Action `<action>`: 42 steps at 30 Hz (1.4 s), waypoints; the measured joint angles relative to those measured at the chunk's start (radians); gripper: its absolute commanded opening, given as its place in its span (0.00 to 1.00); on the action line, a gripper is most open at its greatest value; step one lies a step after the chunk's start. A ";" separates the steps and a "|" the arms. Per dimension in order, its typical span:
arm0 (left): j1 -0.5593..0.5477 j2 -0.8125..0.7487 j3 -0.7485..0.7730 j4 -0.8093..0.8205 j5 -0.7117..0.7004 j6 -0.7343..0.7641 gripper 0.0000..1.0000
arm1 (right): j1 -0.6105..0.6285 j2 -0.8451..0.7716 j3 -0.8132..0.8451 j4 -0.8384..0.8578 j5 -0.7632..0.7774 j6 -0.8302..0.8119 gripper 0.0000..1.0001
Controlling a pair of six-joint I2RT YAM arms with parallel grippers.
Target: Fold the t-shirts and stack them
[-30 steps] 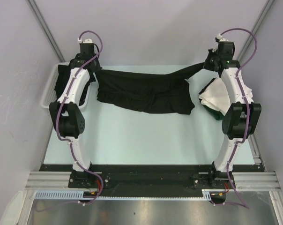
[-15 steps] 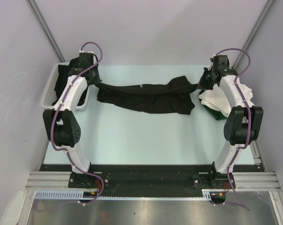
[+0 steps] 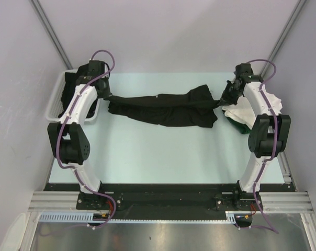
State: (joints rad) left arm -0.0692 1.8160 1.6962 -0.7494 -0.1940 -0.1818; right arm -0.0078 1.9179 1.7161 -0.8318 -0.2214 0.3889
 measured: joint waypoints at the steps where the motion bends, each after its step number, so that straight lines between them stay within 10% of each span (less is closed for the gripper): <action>1: 0.000 -0.001 -0.003 -0.002 -0.006 0.001 0.00 | 0.000 0.003 0.002 -0.014 0.006 0.003 0.00; 36: 0.007 -0.036 -0.195 0.001 -0.005 -0.001 0.00 | -0.001 0.064 -0.042 -0.088 0.026 0.049 0.01; 42: 0.008 0.003 -0.194 0.000 -0.020 -0.001 0.06 | 0.011 0.136 -0.035 -0.097 0.030 0.058 0.44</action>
State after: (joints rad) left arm -0.0612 1.8187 1.5024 -0.7498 -0.2138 -0.1825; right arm 0.0029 2.0537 1.6806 -0.9291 -0.1917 0.4469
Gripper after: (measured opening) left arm 0.017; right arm 0.320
